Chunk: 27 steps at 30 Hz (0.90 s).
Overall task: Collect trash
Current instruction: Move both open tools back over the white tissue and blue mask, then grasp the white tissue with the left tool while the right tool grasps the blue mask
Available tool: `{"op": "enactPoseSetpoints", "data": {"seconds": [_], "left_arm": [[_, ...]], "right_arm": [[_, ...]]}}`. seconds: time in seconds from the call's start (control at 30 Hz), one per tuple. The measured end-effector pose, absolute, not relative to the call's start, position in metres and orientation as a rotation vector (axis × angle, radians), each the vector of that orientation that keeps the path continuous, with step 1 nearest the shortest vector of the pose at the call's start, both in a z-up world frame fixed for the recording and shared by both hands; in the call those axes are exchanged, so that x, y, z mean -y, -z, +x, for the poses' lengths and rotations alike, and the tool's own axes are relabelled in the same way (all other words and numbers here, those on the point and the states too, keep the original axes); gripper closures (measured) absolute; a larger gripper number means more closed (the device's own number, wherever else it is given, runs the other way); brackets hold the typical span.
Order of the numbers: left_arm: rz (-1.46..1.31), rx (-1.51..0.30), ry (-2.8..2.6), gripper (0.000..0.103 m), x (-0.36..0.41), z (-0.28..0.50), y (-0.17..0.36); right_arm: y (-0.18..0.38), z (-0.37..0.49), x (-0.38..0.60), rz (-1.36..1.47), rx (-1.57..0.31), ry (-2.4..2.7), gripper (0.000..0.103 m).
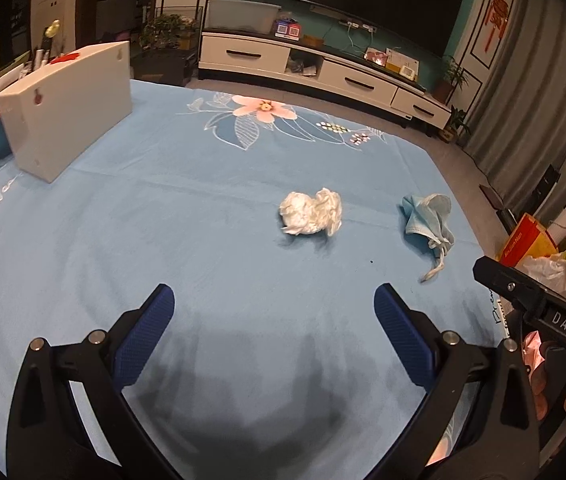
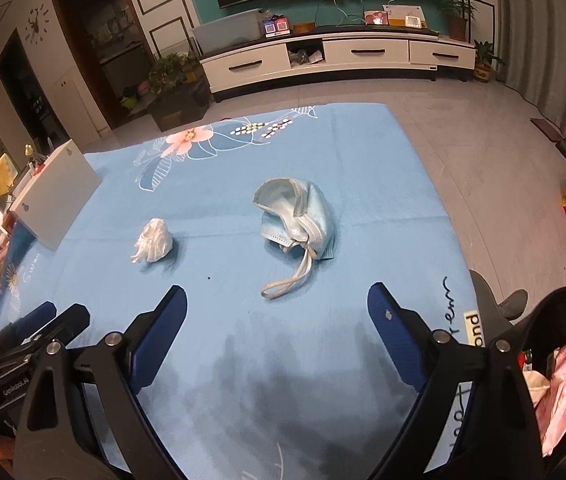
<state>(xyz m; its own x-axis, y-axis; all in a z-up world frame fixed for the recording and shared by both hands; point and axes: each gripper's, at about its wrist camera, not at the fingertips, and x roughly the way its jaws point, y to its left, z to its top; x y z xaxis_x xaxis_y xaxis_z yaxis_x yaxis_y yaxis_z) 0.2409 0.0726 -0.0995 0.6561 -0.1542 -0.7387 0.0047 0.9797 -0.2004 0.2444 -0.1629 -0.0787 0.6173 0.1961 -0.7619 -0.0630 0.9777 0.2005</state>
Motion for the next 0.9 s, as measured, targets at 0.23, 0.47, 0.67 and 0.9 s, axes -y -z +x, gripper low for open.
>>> {"op": "enactPoseSetpoints", "data": {"seconds": [0.23,0.47,0.67,0.9], "left_arm": [[-0.253,-0.826,0.12,0.003,-0.076,0.262,0.11],[-0.278,-0.829,0.15,0.003,-0.079,0.293,0.117],[-0.2,-0.879,0.161,0.003,-0.051,0.325,0.131],[-0.158,-0.898,0.132,0.03,-0.036,0.344,0.142]], "right_arm": [[0.09,0.266,0.161,0.113,-0.894,-0.153,0.013],[0.108,0.295,0.155,0.059,-0.901,-0.183,0.013],[0.114,0.312,0.154,0.047,-0.894,-0.194,0.013],[0.122,0.32,0.154,-0.007,-0.897,-0.187,0.051]]}}
